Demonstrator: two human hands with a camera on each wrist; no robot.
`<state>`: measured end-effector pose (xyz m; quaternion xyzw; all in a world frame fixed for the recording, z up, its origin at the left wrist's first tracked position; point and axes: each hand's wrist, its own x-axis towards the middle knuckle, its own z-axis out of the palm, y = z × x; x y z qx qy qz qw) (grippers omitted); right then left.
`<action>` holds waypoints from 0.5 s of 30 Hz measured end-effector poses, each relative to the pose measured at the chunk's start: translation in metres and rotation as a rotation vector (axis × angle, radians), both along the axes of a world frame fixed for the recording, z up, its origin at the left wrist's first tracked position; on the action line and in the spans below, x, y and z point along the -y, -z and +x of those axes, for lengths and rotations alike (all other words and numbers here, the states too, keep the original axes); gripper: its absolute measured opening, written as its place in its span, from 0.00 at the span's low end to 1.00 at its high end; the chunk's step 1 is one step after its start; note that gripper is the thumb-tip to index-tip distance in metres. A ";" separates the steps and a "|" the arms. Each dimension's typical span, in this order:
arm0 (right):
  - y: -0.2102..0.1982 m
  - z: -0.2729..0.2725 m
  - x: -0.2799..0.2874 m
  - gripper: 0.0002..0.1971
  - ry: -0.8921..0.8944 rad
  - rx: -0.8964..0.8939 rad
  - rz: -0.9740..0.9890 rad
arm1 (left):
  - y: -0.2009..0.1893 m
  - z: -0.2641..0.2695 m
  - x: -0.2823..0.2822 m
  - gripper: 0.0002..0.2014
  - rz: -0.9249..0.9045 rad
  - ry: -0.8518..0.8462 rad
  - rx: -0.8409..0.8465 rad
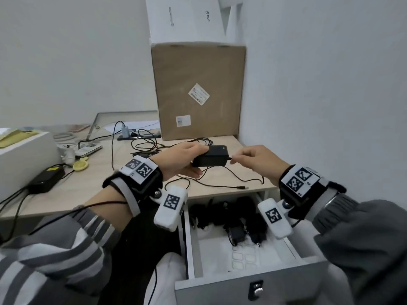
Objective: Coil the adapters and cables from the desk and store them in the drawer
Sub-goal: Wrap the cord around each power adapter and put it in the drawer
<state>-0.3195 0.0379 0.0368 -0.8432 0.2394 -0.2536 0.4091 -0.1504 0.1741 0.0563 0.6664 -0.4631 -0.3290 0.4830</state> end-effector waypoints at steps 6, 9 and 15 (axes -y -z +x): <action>-0.006 0.005 -0.003 0.12 0.153 0.061 -0.056 | 0.010 -0.016 -0.003 0.12 -0.024 0.001 0.035; -0.006 0.006 0.002 0.12 0.149 0.014 -0.059 | 0.014 -0.015 -0.004 0.08 -0.051 -0.005 0.049; -0.013 -0.012 0.019 0.23 0.070 -0.175 -0.118 | 0.020 -0.005 -0.010 0.14 -0.089 0.080 -0.177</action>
